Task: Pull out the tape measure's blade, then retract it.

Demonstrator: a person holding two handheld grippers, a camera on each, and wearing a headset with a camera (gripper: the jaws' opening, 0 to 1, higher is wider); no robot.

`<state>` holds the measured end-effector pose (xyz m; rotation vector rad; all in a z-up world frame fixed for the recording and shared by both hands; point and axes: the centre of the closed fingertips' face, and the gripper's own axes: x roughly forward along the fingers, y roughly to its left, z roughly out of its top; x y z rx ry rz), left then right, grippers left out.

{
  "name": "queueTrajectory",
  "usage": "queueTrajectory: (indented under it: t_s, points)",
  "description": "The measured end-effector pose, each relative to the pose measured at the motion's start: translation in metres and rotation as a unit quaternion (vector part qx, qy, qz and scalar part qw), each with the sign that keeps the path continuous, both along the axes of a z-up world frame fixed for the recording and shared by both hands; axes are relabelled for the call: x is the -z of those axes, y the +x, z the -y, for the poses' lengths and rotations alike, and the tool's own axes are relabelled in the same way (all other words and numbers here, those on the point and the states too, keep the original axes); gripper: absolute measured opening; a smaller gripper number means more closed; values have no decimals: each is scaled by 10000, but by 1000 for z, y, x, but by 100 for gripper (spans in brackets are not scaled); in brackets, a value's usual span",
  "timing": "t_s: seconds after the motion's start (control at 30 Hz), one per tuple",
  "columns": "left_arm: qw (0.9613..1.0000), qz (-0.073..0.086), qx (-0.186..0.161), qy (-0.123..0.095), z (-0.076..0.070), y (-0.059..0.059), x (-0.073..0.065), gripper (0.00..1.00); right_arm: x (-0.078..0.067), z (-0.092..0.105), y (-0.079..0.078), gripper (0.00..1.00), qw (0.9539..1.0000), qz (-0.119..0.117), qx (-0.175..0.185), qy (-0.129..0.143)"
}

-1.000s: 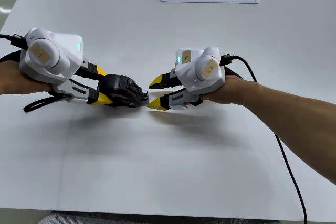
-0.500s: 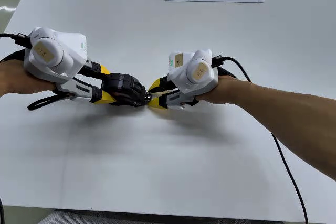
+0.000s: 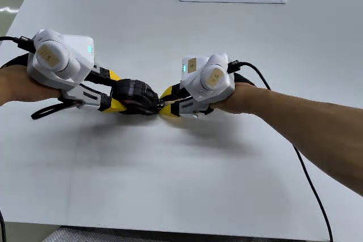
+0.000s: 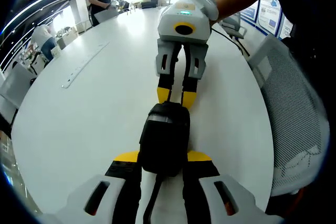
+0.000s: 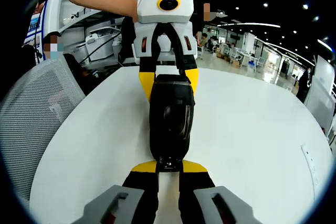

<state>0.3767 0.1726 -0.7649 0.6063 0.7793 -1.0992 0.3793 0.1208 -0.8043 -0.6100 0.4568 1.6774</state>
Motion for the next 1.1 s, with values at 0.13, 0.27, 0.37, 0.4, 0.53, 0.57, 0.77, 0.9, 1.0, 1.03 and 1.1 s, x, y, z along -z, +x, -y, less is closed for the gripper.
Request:
queueTrajectory:
  t_s: [0.13,0.27,0.37,0.4,0.53,0.57,0.77,0.9,1.0,1.03,1.1]
  points:
    - [10000,-6,-15,-9,0,0,0,24,0,0,0,11,10000,20,-23,3]
    - [10000,-13,-25,-10,0,0,0,24,0,1,0,11,10000,25,-33,6]
    - [10000,-19,-30,-14,0,0,0,24,0,1,0,10,10000,47,-61,8]
    - [10000,-18,-29,-13,0,0,0,24,0,1,0,10,10000,59,-75,5]
    - [10000,-29,-47,-25,0,0,0,24,0,5,1,10,9999,97,-111,-12]
    - [10000,-33,-51,-29,0,0,0,24,0,6,2,10,9999,103,-118,-9]
    - [10000,-45,-70,-38,0,0,-1,24,0,13,3,10,9999,112,-120,-37]
    - [10000,-55,-73,-37,0,0,-1,24,0,17,3,10,9998,118,-119,-58]
    - [9999,-58,-74,-36,0,0,-1,24,1,20,4,10,9998,115,-109,-76]
    - [9999,-58,-75,-35,0,0,-1,24,1,21,4,10,9998,117,-107,-82]
    - [9999,-63,-84,-42,0,0,-1,24,0,23,4,10,9998,123,-104,-84]
